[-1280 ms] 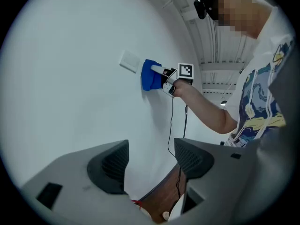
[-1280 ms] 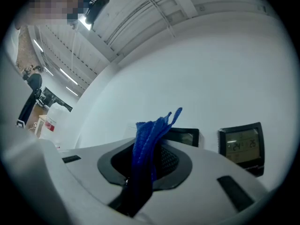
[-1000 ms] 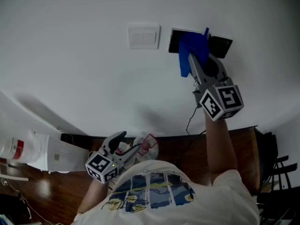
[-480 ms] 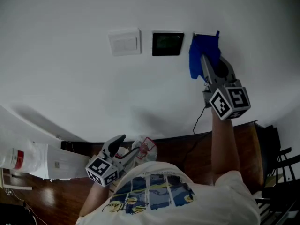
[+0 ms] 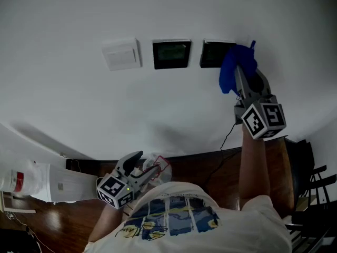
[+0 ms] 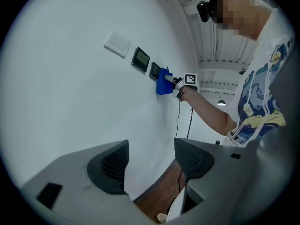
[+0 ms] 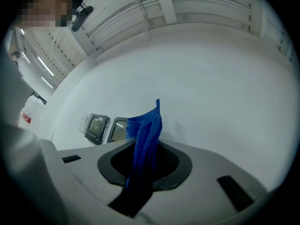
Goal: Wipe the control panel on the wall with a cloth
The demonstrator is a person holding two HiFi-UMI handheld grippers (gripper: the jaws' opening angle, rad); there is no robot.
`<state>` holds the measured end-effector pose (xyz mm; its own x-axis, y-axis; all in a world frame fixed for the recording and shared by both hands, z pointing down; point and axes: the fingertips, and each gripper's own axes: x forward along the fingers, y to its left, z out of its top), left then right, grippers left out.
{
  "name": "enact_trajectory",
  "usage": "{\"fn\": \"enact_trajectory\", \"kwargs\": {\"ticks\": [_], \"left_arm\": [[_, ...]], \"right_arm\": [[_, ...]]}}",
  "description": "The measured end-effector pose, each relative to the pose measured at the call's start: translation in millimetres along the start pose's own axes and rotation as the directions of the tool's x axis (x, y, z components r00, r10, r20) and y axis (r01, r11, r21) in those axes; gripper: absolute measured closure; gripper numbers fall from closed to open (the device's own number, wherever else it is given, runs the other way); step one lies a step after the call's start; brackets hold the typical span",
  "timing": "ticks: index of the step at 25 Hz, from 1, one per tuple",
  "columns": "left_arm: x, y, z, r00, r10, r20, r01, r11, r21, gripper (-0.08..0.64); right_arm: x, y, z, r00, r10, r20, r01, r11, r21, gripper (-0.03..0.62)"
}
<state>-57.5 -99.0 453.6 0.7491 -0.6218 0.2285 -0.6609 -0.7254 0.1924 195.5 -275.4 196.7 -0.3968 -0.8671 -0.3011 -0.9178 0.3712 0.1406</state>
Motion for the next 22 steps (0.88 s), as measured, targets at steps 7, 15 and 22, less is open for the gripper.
{"fn": "enact_trajectory", "kwargs": {"ticks": [7, 15, 22], "left_arm": [[22, -6, 8, 1.0, 0.01, 0.008, -0.01, 1.0, 0.009, 0.272], [12, -2, 9, 0.998, 0.051, 0.024, -0.052, 0.998, 0.029, 0.272], [-11, 3, 7, 0.997, 0.069, 0.038, -0.07, 0.997, 0.017, 0.278]], "right_arm": [[-7, -24, -7, 1.0, -0.016, -0.014, 0.016, 1.0, 0.012, 0.494], [-25, 15, 24, 0.997, 0.055, 0.047, -0.057, 0.997, 0.043, 0.494], [-5, 116, 39, 0.964, 0.25, 0.091, -0.255, 0.966, 0.038, 0.494]]}}
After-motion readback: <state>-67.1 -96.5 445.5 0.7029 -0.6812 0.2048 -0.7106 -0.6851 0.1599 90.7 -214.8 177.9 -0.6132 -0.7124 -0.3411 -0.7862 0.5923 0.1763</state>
